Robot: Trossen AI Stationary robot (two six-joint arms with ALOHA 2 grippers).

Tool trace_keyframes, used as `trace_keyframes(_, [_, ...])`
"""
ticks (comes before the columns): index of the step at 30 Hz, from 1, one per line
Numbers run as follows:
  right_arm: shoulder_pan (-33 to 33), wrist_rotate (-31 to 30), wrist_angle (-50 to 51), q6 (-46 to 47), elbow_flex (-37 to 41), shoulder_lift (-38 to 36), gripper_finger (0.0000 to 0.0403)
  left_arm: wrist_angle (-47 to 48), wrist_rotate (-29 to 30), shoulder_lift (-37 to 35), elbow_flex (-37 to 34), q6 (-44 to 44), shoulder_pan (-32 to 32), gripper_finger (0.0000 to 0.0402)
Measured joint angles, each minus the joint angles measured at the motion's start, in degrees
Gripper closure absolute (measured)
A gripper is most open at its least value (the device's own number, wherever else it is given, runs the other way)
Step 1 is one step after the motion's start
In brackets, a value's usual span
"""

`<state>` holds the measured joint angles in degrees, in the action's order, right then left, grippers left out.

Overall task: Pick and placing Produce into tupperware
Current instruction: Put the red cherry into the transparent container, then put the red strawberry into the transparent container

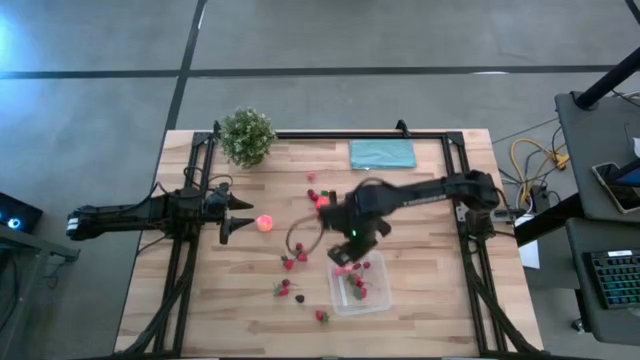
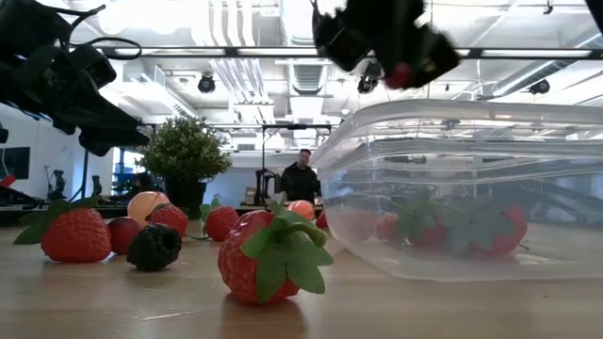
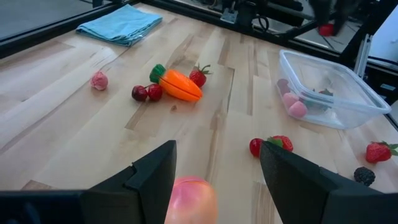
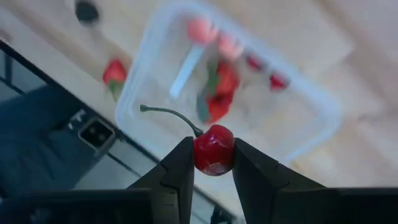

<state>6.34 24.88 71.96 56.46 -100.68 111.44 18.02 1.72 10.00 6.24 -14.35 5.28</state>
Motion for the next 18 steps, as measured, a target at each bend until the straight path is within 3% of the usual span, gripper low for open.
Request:
trace_keyframes(4, [4.71, 1.63, -0.05, 5.42, 0.11, 1.44, 0.031, 0.0, 0.0, 0.0, 0.0, 0.0, 0.0, 0.0185])
trace_keyframes(9, [7.88, -4.67, -0.28, 10.28, 0.31, 3.74, 0.0293, 0.0, 0.01, 0.0, 0.0, 0.01, -0.01, 0.0185])
trace_keyframes(18, [7.21, -9.68, 2.39, 9.75, 0.26, 3.63, 0.0171, 0.0, 0.02, 0.0, 0.0, 0.01, 0.0, 0.0185])
